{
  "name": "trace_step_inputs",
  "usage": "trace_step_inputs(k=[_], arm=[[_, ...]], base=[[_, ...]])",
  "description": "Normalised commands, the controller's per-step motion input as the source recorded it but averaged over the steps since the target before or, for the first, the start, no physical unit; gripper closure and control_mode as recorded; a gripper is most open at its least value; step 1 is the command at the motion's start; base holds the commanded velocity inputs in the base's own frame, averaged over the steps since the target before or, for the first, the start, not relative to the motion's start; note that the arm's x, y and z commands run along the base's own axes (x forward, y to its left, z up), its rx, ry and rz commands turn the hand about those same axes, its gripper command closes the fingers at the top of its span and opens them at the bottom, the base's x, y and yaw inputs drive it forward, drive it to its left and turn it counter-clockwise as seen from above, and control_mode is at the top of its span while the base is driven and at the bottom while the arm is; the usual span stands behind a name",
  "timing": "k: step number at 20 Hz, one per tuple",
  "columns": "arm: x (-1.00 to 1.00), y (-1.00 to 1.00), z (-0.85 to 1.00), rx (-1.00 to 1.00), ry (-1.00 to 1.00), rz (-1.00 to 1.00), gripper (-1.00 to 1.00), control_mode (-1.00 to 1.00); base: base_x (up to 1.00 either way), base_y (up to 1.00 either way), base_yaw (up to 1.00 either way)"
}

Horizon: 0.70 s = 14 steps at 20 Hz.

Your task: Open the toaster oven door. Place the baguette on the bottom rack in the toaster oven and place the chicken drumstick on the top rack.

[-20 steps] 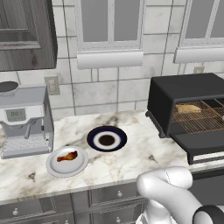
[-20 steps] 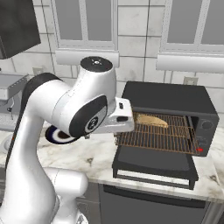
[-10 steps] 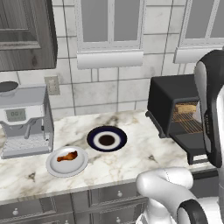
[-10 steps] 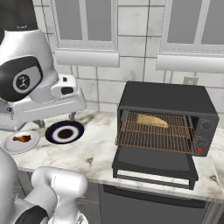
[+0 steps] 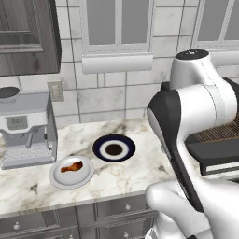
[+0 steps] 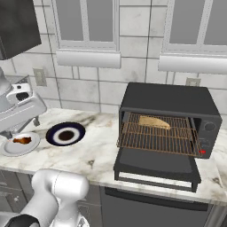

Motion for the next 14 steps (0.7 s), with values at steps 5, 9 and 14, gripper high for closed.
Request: trace_step_inputs(k=[5, 9, 14], arm=[[0.9, 1.0, -0.46, -0.02, 0.0, 0.26, -1.0, -1.0], [0.97, 1.0, -0.39, -0.04, 0.05, 0.16, -1.0, -1.0], [0.75, 1.0, -0.56, -0.13, 0.17, 0.03, -1.0, -1.0]], base=[[0.0, 0.0, 0.0], [0.0, 0.0, 0.0], [0.0, 0.0, 0.0]])
